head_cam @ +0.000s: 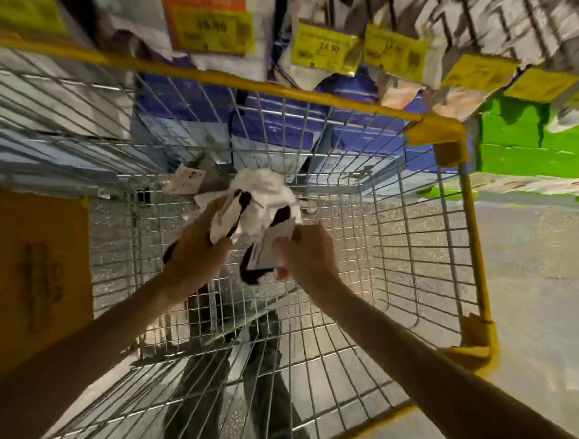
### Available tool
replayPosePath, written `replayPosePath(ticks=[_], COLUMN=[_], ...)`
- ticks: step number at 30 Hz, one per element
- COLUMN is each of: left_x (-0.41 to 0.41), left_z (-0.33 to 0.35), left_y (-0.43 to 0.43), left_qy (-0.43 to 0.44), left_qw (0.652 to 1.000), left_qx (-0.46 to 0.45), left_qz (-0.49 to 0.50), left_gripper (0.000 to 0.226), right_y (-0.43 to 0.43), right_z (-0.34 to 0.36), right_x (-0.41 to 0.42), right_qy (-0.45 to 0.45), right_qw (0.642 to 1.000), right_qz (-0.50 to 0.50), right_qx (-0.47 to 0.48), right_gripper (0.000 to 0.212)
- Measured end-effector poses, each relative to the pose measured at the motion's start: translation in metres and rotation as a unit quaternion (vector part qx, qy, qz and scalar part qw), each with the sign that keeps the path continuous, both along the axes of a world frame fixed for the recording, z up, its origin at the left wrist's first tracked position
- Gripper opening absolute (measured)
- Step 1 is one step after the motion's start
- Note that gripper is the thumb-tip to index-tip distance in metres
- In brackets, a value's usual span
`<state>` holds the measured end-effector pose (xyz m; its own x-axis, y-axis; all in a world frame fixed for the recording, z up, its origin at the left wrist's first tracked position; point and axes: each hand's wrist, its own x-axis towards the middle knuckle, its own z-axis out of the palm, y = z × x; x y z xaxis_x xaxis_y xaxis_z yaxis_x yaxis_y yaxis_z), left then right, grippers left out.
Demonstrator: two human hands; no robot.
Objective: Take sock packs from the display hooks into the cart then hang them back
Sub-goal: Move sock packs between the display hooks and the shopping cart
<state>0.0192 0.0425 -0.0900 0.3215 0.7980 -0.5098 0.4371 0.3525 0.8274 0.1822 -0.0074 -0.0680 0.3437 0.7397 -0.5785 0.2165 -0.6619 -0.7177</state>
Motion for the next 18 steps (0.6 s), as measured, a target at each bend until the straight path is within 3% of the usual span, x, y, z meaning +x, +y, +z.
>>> replayPosePath(ticks=[3, 5, 9, 12, 18], left_x=[-0.005, -0.007, -0.013, -0.02, -0.039], left_z=[0.046, 0.083, 0.149, 0.19, 0.276], left_y=[-0.001, 0.001, 0.005, 0.002, -0.015], left_qy=[-0.011, -0.034, -0.065, -0.078, -0.02], left_qw=[0.999, 0.996, 0.993, 0.988, 0.988], left_qx=[-0.003, -0.018, -0.063, -0.057, -0.007], left_qz=[-0.046, -0.077, -0.081, -0.122, -0.155], left_gripper=[0.035, 0.016, 0.043, 0.037, 0.043], right_y=[0.01, 0.017, 0.028, 0.028, 0.02], right_z=[0.044, 0.071, 0.125, 0.163, 0.252], right_x=[-0.017, -0.027, -0.039, -0.045, -0.059], right_qy=[0.185, 0.233, 0.246, 0.247, 0.241], right_qw=[0.978, 0.965, 0.963, 0.964, 0.969], right_qz=[-0.08, -0.104, -0.099, -0.097, -0.049], right_qx=[-0.061, -0.063, -0.046, -0.031, 0.013], right_gripper=[0.01, 0.009, 0.01, 0.015, 0.023])
